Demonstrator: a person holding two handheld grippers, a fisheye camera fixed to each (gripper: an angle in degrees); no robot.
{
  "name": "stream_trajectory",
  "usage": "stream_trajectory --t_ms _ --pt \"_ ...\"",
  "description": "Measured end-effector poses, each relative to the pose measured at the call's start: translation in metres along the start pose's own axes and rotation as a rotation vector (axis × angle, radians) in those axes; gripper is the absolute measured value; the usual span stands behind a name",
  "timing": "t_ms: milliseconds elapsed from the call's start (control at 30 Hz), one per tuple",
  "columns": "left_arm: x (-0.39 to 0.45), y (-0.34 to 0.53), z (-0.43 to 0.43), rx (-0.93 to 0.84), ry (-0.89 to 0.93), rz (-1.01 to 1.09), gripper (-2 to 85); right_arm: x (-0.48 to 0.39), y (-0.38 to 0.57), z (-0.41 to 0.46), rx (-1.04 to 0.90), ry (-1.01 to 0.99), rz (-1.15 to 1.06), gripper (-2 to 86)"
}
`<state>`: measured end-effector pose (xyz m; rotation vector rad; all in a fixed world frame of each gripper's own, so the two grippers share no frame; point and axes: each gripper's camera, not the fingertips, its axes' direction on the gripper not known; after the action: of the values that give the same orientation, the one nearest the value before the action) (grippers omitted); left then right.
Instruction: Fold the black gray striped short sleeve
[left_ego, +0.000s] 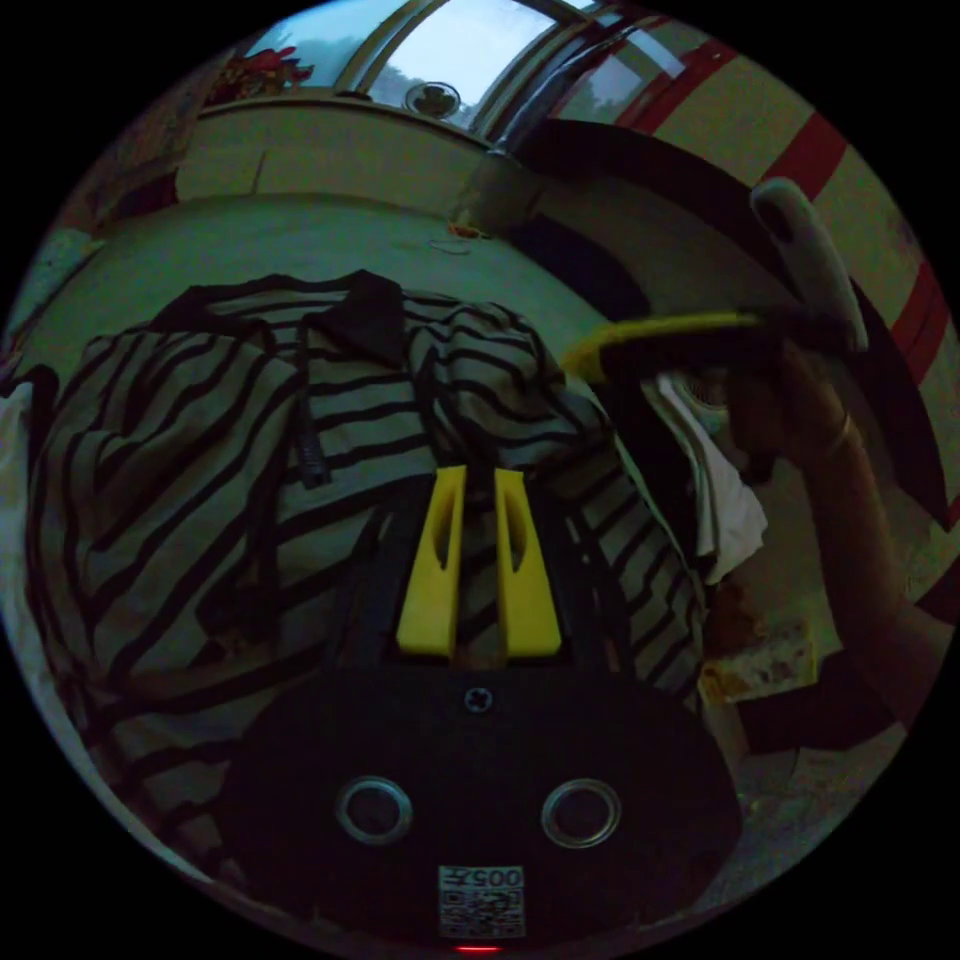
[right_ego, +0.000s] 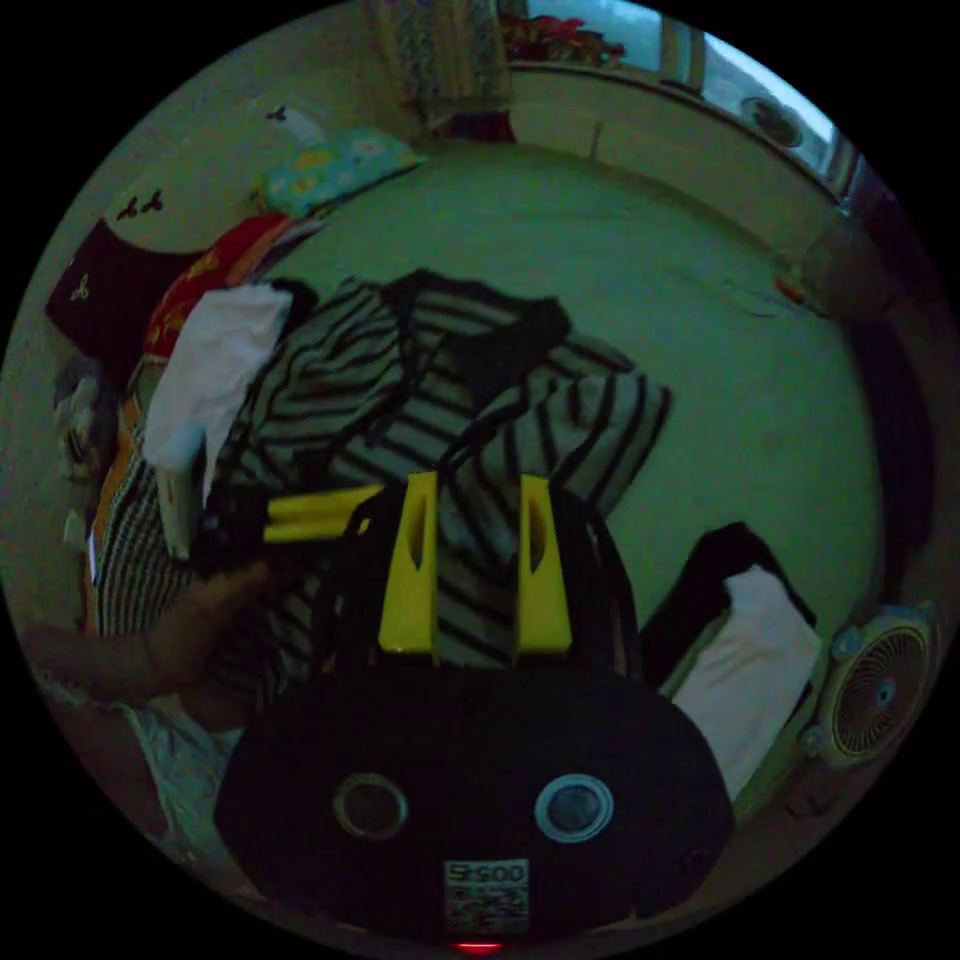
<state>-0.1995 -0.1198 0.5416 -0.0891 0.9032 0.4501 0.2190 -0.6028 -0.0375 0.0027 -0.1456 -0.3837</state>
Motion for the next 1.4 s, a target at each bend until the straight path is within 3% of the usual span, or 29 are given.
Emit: stream_trajectory --t_ms 200,367,467,667,800,933,1000,1133,1267,1400 --pt "-0.005 -0.005 0.026 0.027 0.026 -0.035 10.8 0.007 -0.075 0.055 -0.078 0.053 0.054 11.2" --pt "-0.015 -0.013 0.051 -0.046 0.074 -0.071 5.8 0.011 -0.089 0.115 -0.215 0.084 0.108 6.7" --pt "-0.017 -0.016 0.057 -0.045 0.098 -0.053 3.4 0.016 -0.081 0.103 -0.143 0.057 0.158 0.2" --pt "-0.013 -0.018 0.066 -0.026 0.085 0.024 1.5 0.021 -0.057 0.053 0.027 0.099 0.183 -1.5" --pt "-0.012 -0.016 0.057 0.121 0.047 0.049 1.3 0.009 -0.064 0.014 0.228 0.016 0.177 -1.3" --pt "-0.020 -0.014 0.048 0.235 -0.031 0.020 1.3 -0.020 -0.089 0.021 0.229 -0.015 0.076 -0.2" --pt "-0.024 -0.014 0.048 0.221 -0.043 0.011 1.3 -0.031 -0.106 0.046 0.144 -0.088 0.027 3.5" --pt "-0.036 -0.018 0.060 0.110 0.027 -0.032 1.7 -0.023 -0.108 0.060 0.083 -0.050 0.078 9.3" --pt "-0.041 -0.021 0.071 0.039 -0.003 -0.046 2.0 -0.012 -0.060 0.035 0.162 0.005 0.002 11.1" --pt "-0.047 -0.022 0.076 0.015 0.021 -0.064 2.0 -0.007 0.006 0.036 0.077 0.113 -0.088 11.1"
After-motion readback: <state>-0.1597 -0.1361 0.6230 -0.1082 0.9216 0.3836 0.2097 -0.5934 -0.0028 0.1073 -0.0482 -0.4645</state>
